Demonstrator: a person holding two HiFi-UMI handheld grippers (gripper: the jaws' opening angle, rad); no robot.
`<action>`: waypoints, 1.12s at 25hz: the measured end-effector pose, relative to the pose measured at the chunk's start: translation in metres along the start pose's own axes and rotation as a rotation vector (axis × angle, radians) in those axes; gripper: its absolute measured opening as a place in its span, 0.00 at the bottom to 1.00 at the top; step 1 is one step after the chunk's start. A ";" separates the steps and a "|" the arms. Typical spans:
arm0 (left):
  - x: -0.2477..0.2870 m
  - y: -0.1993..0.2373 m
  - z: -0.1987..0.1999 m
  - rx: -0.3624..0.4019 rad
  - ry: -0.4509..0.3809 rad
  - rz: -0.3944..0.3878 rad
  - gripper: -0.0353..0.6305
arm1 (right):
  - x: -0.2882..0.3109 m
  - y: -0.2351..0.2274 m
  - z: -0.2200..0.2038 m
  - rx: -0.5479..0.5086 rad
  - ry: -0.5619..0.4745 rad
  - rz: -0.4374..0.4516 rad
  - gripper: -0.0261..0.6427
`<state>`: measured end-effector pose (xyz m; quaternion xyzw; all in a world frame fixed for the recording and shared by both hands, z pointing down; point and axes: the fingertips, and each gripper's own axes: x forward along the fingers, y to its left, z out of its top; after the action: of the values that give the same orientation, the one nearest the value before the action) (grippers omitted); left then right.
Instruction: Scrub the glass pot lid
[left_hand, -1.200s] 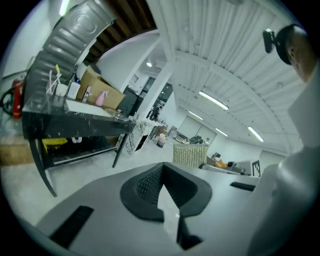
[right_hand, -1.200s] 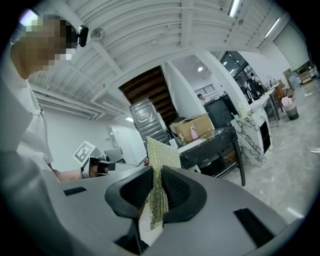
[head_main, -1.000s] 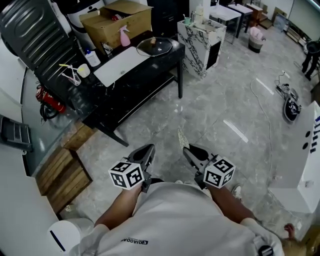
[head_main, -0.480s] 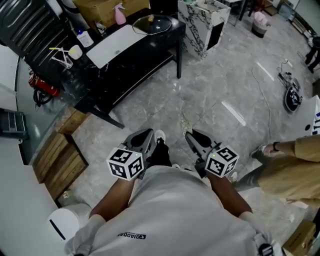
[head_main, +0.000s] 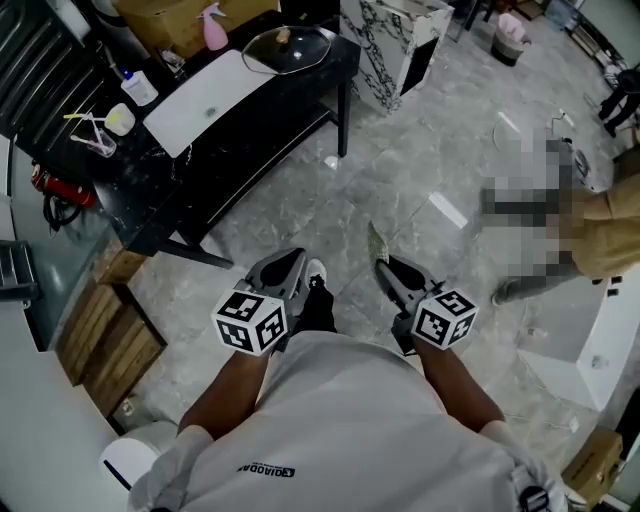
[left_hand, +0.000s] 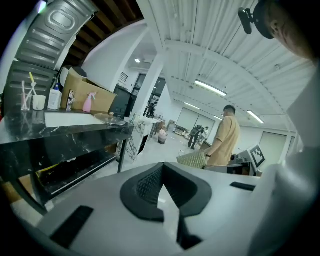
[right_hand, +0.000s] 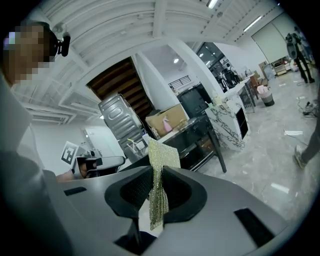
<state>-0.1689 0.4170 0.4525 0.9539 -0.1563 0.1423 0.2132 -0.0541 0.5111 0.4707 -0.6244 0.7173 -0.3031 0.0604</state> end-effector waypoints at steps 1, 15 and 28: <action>0.012 0.009 0.010 0.001 -0.005 -0.006 0.07 | 0.011 -0.005 0.008 -0.007 0.010 -0.002 0.15; 0.125 0.149 0.158 0.072 -0.063 -0.027 0.07 | 0.191 -0.053 0.164 -0.104 -0.004 -0.004 0.15; 0.183 0.228 0.196 0.093 -0.043 -0.012 0.07 | 0.286 -0.092 0.217 -0.123 0.031 -0.003 0.15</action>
<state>-0.0440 0.0891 0.4264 0.9665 -0.1483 0.1278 0.1659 0.0652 0.1631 0.4253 -0.6231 0.7347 -0.2681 0.0103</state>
